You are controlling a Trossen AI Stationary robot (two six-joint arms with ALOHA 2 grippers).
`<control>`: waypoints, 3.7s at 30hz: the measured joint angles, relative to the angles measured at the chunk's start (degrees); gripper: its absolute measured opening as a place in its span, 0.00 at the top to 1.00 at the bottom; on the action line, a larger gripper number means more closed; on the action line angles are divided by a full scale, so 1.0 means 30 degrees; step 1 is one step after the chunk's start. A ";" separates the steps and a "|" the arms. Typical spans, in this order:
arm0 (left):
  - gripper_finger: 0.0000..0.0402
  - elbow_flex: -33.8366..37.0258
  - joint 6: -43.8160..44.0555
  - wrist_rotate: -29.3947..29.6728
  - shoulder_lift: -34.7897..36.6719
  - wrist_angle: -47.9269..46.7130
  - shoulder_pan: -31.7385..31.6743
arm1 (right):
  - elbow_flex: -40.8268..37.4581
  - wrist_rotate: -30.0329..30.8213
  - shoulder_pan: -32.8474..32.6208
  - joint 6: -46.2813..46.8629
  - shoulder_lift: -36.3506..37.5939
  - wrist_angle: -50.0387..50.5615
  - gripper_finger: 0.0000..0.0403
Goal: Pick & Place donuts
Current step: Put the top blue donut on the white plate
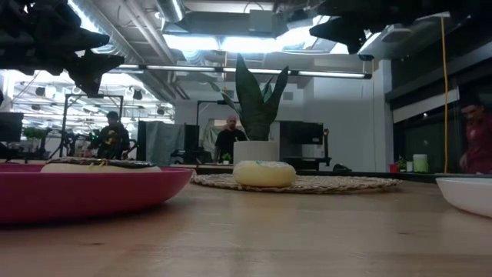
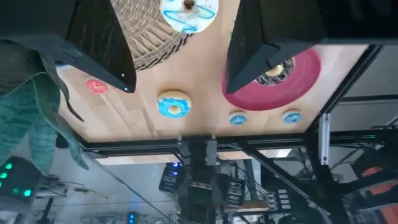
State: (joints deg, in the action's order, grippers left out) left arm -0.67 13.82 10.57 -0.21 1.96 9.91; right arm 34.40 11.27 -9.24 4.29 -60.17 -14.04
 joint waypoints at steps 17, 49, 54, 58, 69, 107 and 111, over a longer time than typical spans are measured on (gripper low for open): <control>0.51 0.0000 0.0000 0.0000 0.0000 0.0000 0.0004 | -0.1123 -0.0147 0.0011 -0.0061 0.0803 -0.0239 0.38; 0.51 0.0000 0.0240 0.0430 0.0000 0.0029 0.0000 | -0.1109 -0.0125 0.0011 -0.0086 0.0803 -0.0102 0.38; 0.51 0.0000 0.0456 0.0711 0.0000 0.0096 -0.0015 | -0.1101 -0.0125 0.0010 -0.0086 0.0803 -0.0095 0.38; 0.51 0.0000 0.1047 0.0904 0.0000 0.0146 -0.0015 | -0.1101 -0.0125 0.0011 -0.0086 0.0803 -0.0095 0.38; 0.51 -0.0154 0.5891 0.0099 -0.0010 -0.0008 -0.0015 | -0.1100 -0.0125 0.0009 -0.0086 0.0803 -0.0095 0.38; 0.51 -1.3828 2.1719 0.0703 -1.2319 -2.2590 0.1569 | -0.1094 -0.0124 0.0011 -0.0086 0.0795 -0.0087 0.38; 0.51 -1.3824 2.3524 0.0294 -1.3331 -2.3456 0.2819 | -0.1094 -0.0124 0.0011 -0.0086 0.0795 -0.0087 0.38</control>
State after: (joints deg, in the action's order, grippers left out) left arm -42.14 84.40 11.45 -40.20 -68.41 18.37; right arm 31.11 10.90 -9.21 4.03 -57.78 -14.31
